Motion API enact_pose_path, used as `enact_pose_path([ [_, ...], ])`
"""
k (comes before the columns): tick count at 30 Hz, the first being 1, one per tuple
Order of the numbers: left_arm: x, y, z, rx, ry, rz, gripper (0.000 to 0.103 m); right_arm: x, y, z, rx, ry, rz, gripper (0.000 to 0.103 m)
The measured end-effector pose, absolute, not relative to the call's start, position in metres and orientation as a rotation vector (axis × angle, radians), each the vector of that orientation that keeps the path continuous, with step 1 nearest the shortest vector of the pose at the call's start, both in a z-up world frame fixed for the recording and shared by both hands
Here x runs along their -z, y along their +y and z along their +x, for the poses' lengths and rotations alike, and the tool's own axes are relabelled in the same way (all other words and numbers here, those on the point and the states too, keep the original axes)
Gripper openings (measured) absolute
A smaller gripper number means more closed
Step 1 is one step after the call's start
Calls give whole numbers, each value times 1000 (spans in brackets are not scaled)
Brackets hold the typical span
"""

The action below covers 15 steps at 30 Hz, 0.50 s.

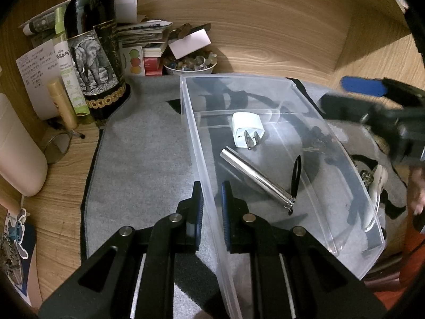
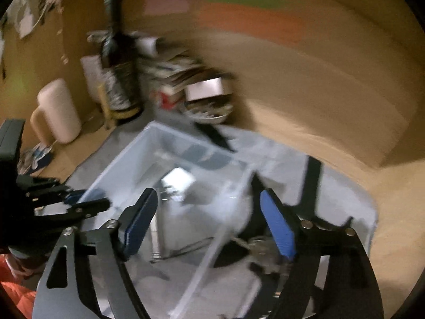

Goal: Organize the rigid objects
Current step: 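Grasp the black-and-gold Certificate bottle with the right gripper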

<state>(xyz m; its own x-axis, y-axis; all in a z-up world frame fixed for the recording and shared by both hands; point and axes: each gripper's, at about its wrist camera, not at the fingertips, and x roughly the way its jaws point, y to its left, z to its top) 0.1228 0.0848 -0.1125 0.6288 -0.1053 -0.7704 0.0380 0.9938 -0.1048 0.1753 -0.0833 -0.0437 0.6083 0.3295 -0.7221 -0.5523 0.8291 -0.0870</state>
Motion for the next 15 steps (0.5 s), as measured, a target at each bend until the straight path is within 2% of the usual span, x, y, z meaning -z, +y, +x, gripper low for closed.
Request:
enact_pose_path([
  [6,116,86,125,85,897,-84,13,42,-132,197,-378,779,-264,82],
  [15,117,86,125,85,903,-86,13,94,-187,222,-250,967,-185,81],
])
